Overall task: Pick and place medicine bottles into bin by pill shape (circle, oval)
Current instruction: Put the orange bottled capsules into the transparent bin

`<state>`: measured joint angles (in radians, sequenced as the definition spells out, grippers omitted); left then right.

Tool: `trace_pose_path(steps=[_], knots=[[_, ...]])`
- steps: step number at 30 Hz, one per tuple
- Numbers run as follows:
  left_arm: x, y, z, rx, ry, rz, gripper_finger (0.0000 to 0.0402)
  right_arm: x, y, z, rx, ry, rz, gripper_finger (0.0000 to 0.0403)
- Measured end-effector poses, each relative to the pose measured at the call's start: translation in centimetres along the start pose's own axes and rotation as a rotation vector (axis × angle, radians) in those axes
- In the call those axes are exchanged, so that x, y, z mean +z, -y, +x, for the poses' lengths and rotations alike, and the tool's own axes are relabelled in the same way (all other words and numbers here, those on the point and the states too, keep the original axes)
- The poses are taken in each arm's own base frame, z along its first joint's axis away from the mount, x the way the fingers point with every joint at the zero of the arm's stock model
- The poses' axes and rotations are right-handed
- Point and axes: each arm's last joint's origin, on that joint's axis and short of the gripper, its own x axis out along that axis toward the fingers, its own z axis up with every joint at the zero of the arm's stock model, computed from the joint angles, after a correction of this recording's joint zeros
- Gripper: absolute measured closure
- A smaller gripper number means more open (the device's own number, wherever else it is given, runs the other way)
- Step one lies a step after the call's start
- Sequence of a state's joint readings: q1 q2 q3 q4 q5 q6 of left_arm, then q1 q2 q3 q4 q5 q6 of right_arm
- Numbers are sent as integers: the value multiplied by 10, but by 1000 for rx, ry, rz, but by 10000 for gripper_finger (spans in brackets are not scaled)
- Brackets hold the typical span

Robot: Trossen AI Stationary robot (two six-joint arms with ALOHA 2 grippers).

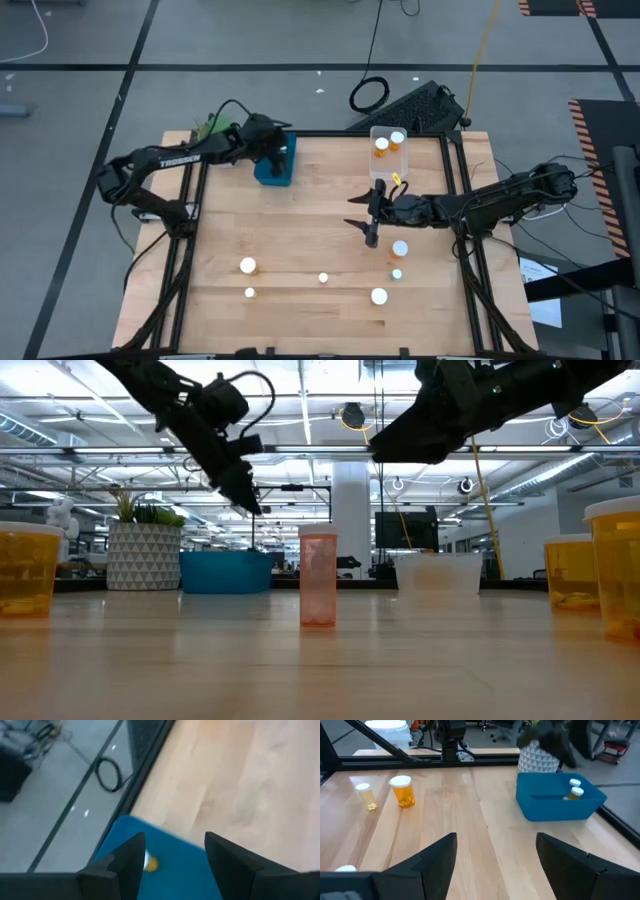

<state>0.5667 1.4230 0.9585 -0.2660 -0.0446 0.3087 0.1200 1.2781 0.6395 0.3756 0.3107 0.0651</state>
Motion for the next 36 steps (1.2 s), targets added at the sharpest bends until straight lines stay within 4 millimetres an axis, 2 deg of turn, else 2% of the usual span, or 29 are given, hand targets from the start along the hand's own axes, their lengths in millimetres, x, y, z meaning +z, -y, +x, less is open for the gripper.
trace_pose_path(steps=[7,18,24,31,36], knots=[[10,21,-17,-64,52,48,192,-3,0,-1,24,-36,35,138],[3,54,-48,-185,-40,112,192,-5,1,-12,48,-109,49,138],[-2,73,-66,-248,-101,67,192,-5,2,-17,45,-131,57,138],[-19,116,-88,-319,-269,107,192,-6,3,-17,44,-141,43,138],[-26,148,-105,-360,-293,147,192,-6,3,-17,45,-140,42,138]])
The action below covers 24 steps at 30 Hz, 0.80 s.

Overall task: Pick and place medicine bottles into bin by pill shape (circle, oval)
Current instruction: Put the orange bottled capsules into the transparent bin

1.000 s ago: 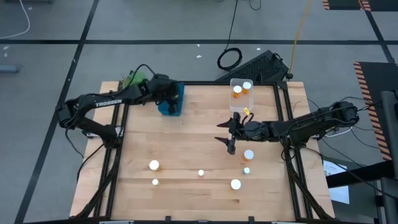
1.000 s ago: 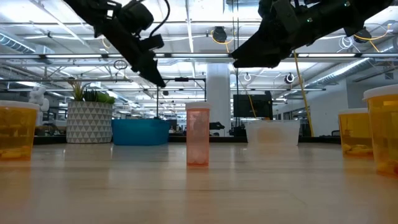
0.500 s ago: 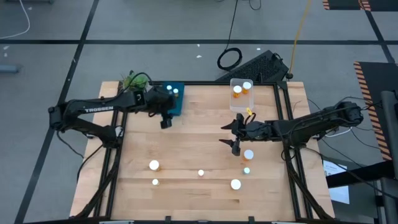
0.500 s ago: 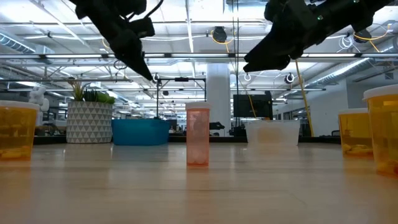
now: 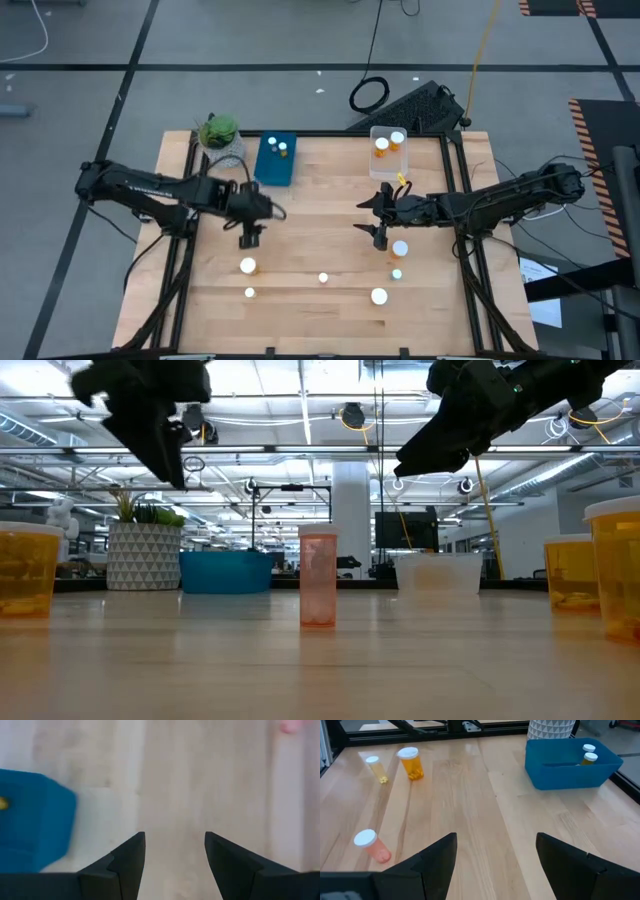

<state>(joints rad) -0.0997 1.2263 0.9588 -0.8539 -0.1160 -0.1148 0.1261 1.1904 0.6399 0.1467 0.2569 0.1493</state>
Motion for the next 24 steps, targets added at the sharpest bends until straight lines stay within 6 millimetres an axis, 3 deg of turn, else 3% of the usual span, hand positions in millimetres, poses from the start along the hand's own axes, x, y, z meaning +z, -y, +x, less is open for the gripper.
trace_pose_path(steps=[16,24], knots=[[-35,83,-18,-60,-63,33,189,1,0,0,1,6,-12,138],[-50,107,-24,-9,-16,-18,113,-1,0,0,14,-10,-48,138]])
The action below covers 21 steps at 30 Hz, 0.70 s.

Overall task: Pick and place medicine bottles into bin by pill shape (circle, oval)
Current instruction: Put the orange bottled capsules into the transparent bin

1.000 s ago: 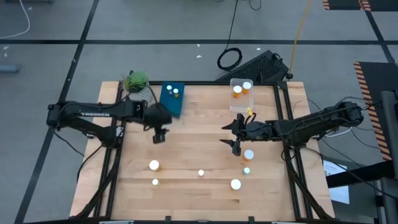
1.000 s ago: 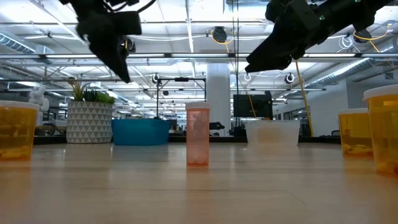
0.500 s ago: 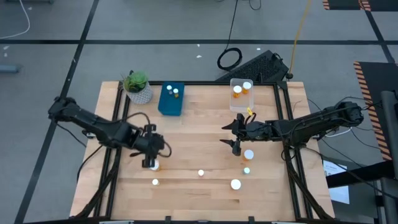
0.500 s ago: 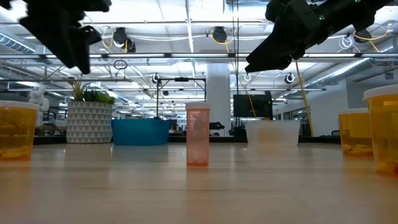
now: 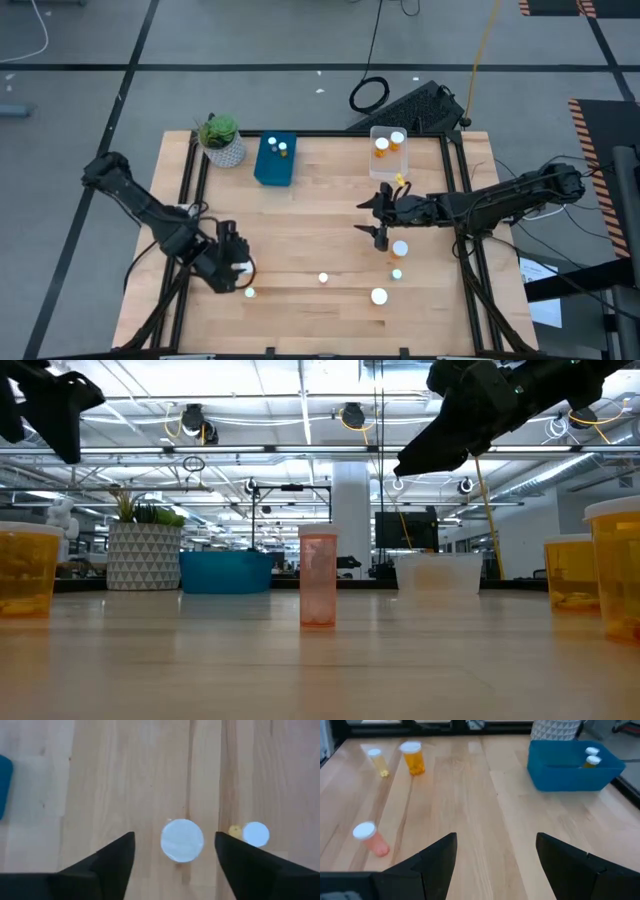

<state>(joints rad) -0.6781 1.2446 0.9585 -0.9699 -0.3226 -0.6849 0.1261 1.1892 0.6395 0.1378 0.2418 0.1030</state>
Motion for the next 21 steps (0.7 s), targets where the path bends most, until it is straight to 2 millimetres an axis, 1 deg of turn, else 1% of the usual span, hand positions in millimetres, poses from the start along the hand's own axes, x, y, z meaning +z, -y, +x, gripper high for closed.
trace_pose_path(steps=[4,7,10,14,17,21], knots=[[-6,11,4,12,-9,-20,71,-3,1,-5,8,-39,-19,138],[-15,16,9,43,-13,-25,57,-5,3,-13,3,-80,-15,138],[-24,20,15,70,-14,-29,57,-6,6,-23,-2,-112,10,138],[-32,26,16,56,10,-33,70,-8,11,-41,-13,-152,51,138],[-37,31,18,35,35,-20,79,-7,14,-53,-31,-134,87,138],[-43,31,23,59,72,-27,84,-2,17,-61,-77,-76,100,138]])
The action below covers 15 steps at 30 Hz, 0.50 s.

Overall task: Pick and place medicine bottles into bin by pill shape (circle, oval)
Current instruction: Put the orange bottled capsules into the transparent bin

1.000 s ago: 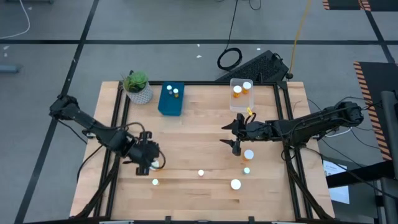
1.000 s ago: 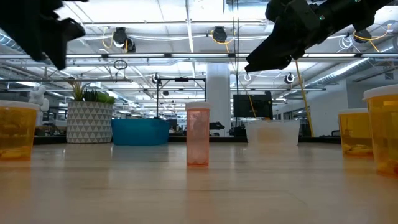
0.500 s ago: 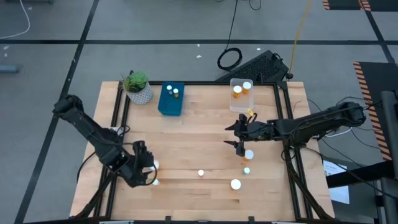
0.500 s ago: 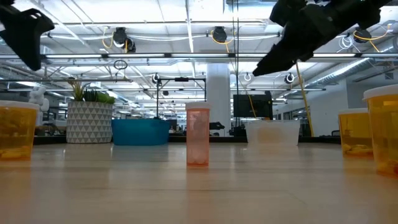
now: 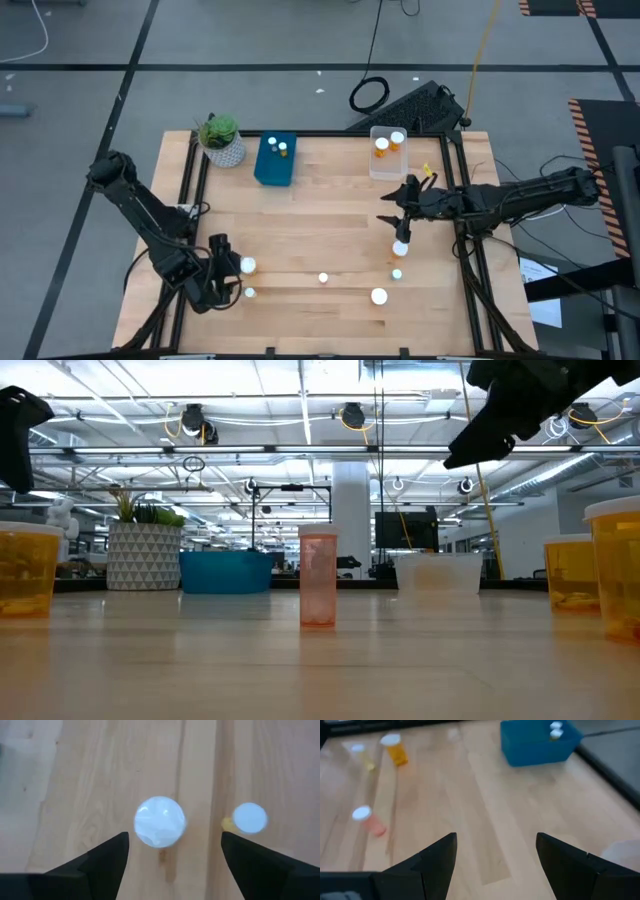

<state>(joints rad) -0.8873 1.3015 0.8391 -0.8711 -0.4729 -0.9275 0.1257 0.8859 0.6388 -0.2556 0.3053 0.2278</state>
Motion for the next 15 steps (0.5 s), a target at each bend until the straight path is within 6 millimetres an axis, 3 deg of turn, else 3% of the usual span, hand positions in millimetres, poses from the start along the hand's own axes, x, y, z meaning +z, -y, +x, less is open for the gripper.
trace_pose_path(steps=[15], knots=[[-11,-7,30,-4,47,-29,67,-2,-1,3,-8,-17,-10,138]])
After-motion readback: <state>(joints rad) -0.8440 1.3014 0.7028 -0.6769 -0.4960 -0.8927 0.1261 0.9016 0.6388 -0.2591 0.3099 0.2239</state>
